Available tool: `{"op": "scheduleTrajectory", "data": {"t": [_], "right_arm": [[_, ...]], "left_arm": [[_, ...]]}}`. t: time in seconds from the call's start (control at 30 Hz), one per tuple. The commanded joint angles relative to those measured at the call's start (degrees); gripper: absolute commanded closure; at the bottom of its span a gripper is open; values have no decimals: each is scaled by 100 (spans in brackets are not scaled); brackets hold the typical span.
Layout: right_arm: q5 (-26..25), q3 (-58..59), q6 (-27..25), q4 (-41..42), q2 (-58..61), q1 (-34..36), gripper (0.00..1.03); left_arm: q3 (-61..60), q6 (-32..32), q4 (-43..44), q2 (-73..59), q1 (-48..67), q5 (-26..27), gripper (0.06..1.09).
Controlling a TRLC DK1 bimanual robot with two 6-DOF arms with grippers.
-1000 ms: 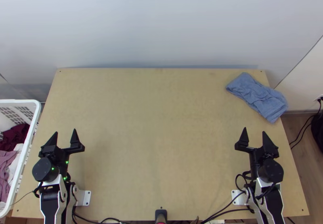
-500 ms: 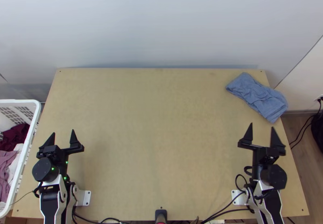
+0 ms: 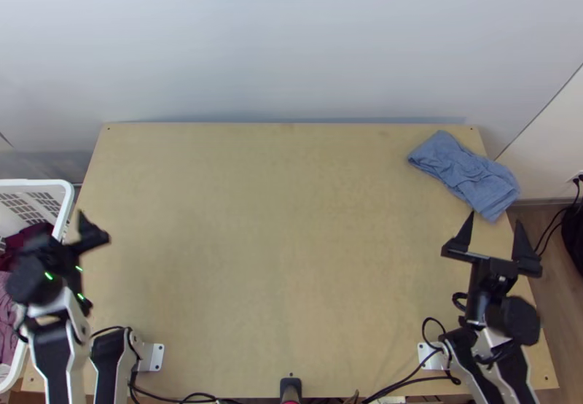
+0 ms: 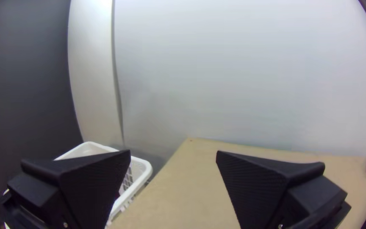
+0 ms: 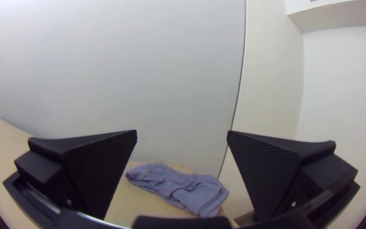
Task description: Fold the t-shirt
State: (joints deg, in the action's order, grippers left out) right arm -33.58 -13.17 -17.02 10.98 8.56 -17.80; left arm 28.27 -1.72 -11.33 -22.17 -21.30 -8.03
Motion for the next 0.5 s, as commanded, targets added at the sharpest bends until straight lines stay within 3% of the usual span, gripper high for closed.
{"op": "scheduleTrajectory", "data": {"t": [0.0, 0.13, 0.23, 0.47], "right_arm": [[-456, -1610, 506, -1116, 1491, -628, 4], [-570, -2445, 1253, -1626, 2045, -654, 4], [-579, -2832, 1535, -1995, 2317, -663, 4], [-579, -3790, 2493, -3717, 3047, -584, 4]], "left_arm": [[1506, 57, 114, -2001, -1553, 126, 10], [2314, 57, 114, -3302, -2607, 364, 10], [2982, 75, -18, -4269, -3179, 364, 10], [3633, 66, 184, -5772, -4330, 592, 10]]}}
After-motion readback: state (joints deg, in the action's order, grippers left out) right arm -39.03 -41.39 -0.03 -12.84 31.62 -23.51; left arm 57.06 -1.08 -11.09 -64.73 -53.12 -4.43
